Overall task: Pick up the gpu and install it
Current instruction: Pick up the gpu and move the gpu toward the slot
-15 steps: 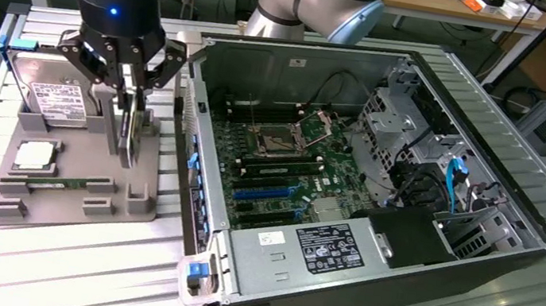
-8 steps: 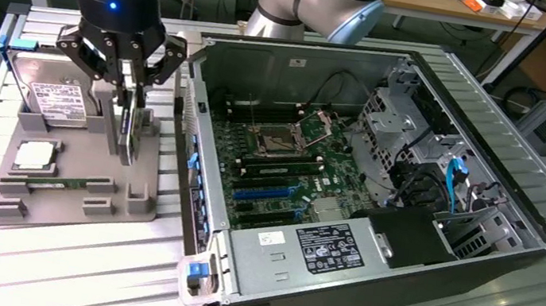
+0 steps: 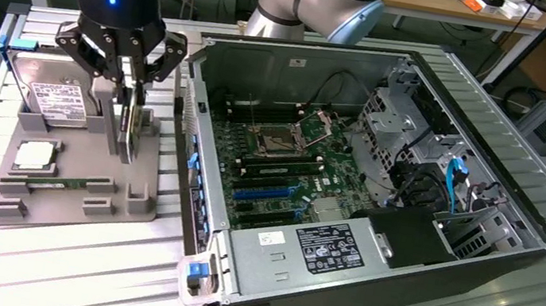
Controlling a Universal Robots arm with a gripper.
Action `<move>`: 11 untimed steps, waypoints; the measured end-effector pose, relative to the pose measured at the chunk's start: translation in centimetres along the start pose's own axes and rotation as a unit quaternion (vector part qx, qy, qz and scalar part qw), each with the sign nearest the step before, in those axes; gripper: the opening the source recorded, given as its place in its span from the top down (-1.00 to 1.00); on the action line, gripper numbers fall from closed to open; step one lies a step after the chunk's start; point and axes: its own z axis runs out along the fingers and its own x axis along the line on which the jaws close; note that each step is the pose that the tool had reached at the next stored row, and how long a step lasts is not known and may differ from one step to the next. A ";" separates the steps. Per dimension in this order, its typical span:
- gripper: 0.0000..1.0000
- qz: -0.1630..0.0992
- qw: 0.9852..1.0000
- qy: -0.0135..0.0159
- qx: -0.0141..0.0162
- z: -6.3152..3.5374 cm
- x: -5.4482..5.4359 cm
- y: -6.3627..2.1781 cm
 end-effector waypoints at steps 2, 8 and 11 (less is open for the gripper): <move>0.47 0.000 1.000 0.000 0.000 -0.08 0.0 0.00; 0.47 0.000 1.000 0.000 0.000 -0.45 0.0 0.01; 0.47 0.000 1.000 0.000 0.000 -0.65 0.0 0.01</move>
